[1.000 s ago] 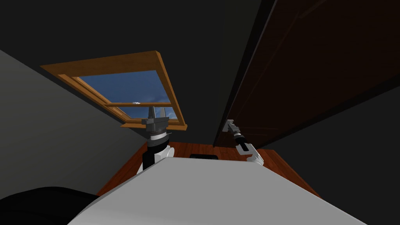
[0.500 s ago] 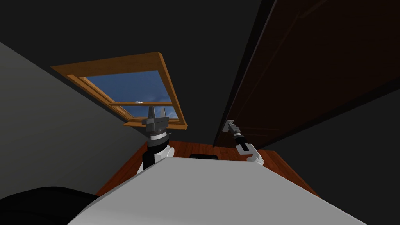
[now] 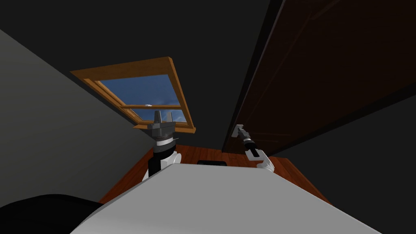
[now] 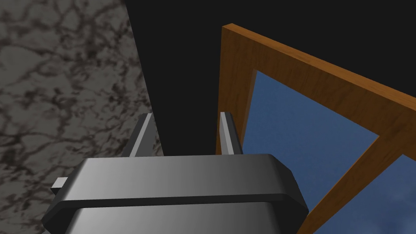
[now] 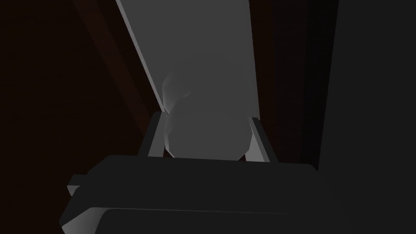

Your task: Pull the door open

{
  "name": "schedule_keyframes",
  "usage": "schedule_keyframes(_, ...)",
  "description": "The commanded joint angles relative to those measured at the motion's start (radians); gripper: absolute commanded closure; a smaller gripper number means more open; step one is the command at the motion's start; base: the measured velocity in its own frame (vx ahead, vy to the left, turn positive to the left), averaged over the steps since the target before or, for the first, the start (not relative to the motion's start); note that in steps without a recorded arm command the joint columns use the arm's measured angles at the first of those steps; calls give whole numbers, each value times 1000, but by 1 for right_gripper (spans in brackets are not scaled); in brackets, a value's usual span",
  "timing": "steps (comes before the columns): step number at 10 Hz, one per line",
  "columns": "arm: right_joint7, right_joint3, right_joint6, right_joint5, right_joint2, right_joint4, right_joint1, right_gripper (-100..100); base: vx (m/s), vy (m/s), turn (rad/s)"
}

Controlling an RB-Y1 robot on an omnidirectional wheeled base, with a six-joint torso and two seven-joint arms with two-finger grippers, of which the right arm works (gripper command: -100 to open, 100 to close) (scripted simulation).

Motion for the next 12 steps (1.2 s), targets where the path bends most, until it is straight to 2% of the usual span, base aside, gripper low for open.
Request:
schedule_keyframes(1,-50,8,1,-27,2,-1,1,100,-44,-24,49)
schedule_keyframes(2,-59,8,1,-27,2,-1,1,100,-34,-16,25)
schedule_keyframes(4,-121,14,3,-66,1,-3,2,100,-40,-21,57)
schedule_keyframes(5,-131,14,3,-66,1,-3,2,100,-34,-18,36)
schedule_keyframes(7,-192,20,6,-107,-1,-6,4,100,-45,-25,57)
schedule_keyframes(8,-204,20,6,-107,-1,-6,4,100,-38,-22,38)
schedule_keyframes(9,-241,24,8,-130,-2,-8,5,100,-42,-22,55)
schedule_keyframes(10,-244,24,8,-130,-2,-8,5,100,-34,-14,24)
schedule_keyframes(12,-309,31,11,-176,-3,-11,7,100,-44,-23,65)
